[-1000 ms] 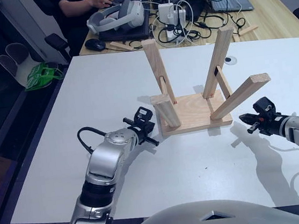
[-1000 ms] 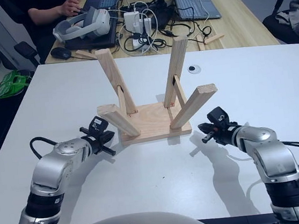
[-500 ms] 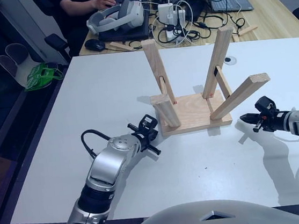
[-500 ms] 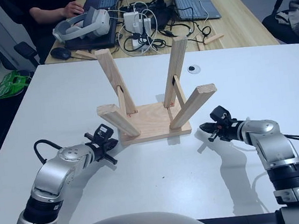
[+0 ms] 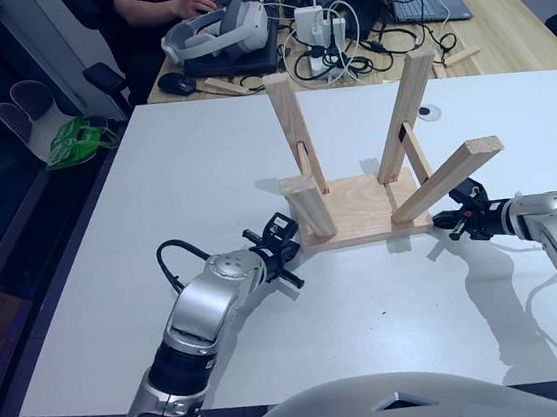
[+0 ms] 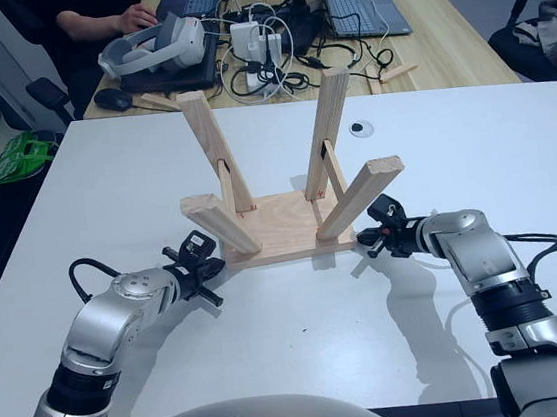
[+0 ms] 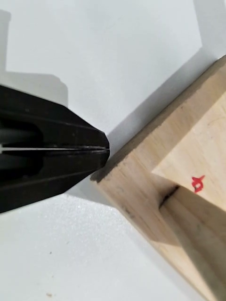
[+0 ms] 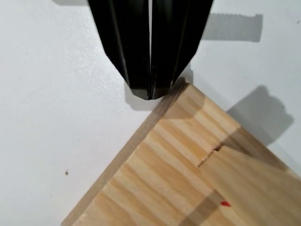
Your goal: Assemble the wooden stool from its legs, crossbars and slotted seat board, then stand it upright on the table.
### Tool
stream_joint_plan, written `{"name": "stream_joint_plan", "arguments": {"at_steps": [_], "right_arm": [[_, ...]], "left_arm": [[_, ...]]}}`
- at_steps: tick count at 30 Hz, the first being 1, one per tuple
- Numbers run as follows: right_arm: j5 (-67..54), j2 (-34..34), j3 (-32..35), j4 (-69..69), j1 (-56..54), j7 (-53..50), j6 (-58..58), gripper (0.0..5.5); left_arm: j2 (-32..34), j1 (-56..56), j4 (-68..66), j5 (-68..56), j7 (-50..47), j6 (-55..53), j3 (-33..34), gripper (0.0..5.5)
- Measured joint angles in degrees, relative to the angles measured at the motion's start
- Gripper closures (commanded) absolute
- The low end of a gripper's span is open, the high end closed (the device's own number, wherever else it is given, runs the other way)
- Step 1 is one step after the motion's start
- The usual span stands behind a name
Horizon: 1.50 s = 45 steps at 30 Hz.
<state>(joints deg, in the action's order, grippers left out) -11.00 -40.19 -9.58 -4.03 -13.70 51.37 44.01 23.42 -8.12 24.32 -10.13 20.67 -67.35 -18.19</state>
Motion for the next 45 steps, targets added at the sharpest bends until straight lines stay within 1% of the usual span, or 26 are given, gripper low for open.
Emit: {"name": "stream_joint_plan", "arguments": {"at_steps": [5,11,18,27,45], "right_arm": [[-0.6,0.1,-0.3,1.8,-0.5,-0.3,4.3,5.5],[-2.2,0.5,0.6,3.9,0.8,0.3,5.9,5.5],[-6.7,-1.3,4.2,8.5,4.8,3.2,6.6,5.5],[-10.7,-1.4,8.5,12.0,6.8,4.2,7.9,5.5],[-17.2,0.3,16.0,13.6,6.7,4.1,12.4,5.5]], "left_arm": [[0.0,-0.3,0.0,-0.4,0.0,-0.6,0.1,5.46],[0.2,-0.1,0.1,-0.8,0.0,-1.2,1.0,5.46],[0.5,0.5,0.1,-3.9,3.9,0.4,6.2,5.46],[3.0,1.0,0.4,-4.8,8.4,6.0,8.8,5.46],[2.8,1.6,1.4,-7.3,10.4,11.6,13.8,5.46]]}}
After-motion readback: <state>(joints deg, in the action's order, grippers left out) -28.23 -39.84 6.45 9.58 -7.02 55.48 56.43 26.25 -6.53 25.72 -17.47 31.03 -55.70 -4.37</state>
